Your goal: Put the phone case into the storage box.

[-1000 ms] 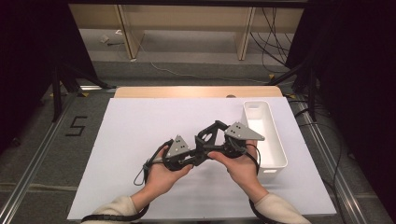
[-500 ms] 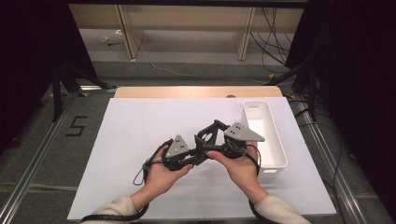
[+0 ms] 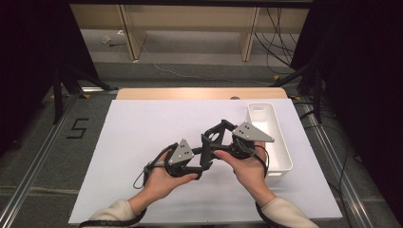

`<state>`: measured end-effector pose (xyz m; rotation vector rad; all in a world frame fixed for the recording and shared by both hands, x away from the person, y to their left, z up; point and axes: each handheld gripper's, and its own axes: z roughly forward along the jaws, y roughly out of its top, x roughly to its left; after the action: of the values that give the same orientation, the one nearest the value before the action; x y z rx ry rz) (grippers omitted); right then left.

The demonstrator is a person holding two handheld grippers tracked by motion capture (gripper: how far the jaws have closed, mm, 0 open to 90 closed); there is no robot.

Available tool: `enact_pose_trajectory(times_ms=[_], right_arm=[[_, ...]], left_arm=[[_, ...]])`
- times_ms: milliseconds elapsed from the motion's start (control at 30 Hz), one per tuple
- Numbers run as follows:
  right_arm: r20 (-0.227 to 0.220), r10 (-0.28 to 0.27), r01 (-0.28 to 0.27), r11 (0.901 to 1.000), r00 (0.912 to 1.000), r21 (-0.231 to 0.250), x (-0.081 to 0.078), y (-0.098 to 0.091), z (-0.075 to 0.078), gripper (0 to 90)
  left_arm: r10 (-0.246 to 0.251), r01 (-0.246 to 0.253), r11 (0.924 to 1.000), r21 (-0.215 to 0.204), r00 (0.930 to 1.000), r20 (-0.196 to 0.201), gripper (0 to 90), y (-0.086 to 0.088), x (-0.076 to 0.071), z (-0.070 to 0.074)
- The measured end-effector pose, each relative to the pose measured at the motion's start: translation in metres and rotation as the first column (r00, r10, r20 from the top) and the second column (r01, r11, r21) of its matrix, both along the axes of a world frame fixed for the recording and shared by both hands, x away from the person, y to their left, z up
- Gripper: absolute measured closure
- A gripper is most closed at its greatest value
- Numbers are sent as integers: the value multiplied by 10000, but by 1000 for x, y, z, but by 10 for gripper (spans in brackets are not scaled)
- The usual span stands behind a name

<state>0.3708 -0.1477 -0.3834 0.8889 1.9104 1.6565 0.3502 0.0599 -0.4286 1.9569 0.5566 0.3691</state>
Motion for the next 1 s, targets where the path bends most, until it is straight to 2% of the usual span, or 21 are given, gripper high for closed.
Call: enact_pose_trajectory(times_ms=[100, 233, 333, 533, 1000], right_arm=[[4, -61, 61, 10000, 10000, 22, 1, -3, 1, 151], [4, -186, 186, 9998, 9998, 63, 2, -7, 3, 151], [32, -201, 200, 9998, 9998, 93, 3, -8, 4, 151], [32, -354, 354, 9993, 9994, 109, 4, -13, 6, 151], [49, -690, 688, 9974, 9976, 215, 7, -23, 13, 151]], left_arm=[[-63, 62, 9996, 257, 10000, 39, 163, 6, -2, 1], [-113, 112, 9996, 241, 9999, 11, 17, 14, -2, 3], [-264, 265, 9994, 219, 9996, -35, 0, 20, -3, 2], [-64, 64, 9994, 347, 10000, 23, 0, 30, -5, 1], [297, -300, 9990, 333, 9995, 101, 0, 53, -9, 0]])
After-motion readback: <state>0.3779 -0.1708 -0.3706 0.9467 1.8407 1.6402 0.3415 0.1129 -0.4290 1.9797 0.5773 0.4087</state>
